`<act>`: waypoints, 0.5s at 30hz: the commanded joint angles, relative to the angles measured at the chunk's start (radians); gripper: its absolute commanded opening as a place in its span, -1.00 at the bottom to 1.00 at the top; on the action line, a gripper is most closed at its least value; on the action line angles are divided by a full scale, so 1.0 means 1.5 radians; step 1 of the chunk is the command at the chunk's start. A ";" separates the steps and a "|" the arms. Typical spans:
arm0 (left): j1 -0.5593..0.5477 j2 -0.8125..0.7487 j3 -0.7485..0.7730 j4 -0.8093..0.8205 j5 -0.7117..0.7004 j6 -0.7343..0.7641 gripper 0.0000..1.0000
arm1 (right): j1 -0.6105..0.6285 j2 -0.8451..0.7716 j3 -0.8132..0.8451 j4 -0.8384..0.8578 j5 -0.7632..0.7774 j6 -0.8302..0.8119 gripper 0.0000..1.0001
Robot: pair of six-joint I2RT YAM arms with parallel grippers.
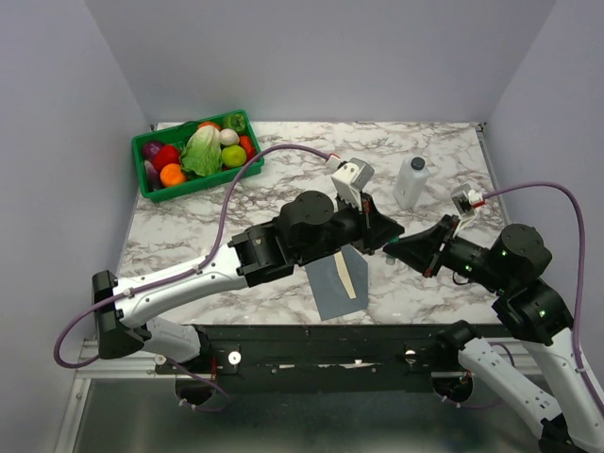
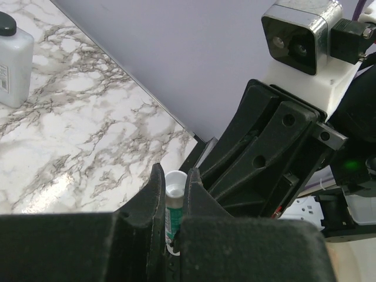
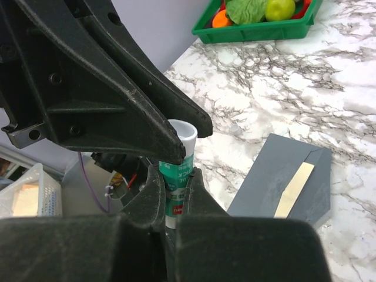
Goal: Place the letter into the envelope and seal it
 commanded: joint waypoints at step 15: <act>0.115 -0.088 -0.218 0.487 0.597 -0.102 -0.98 | 0.000 -0.015 0.024 0.068 -0.217 -0.065 -0.99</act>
